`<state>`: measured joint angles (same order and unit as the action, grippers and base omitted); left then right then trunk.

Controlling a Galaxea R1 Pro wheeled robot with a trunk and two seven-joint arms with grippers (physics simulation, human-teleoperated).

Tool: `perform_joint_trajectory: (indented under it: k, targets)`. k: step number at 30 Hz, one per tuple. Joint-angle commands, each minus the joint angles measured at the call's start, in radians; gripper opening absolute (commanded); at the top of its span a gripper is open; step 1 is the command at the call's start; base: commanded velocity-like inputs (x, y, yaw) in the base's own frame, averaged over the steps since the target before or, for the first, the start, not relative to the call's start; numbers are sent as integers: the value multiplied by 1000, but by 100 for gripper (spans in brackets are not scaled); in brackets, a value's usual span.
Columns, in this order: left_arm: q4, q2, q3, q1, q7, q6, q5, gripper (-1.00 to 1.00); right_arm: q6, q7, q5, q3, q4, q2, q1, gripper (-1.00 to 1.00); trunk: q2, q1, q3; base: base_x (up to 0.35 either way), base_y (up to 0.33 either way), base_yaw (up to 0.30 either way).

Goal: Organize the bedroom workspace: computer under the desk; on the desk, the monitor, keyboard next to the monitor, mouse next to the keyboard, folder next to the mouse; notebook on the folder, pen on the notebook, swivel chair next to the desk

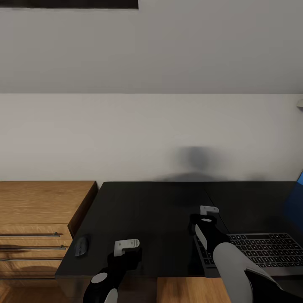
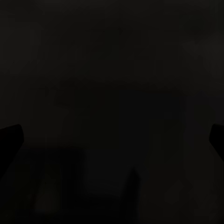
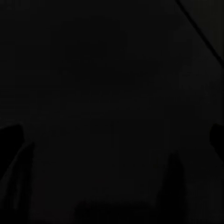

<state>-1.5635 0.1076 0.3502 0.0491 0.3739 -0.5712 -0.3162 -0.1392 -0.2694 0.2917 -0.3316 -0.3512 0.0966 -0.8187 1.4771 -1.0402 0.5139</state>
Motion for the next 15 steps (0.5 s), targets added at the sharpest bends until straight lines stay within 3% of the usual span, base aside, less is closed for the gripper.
perform_joint_trajectory:
  k: [1, 15]
  targets:
    - [-1, 0, 1, 1, 10, -3, -11, 100, -8, -1, 10, -5, -3, 0, 0, 100, 1, 0, 1, 0, 0, 0]
    - [-1, 0, 1, 0, 10, -3, -11, 100, -9, -2, 12, -5, -3, 1, 0, 100, 1, 0, 1, 0, 0, 0]
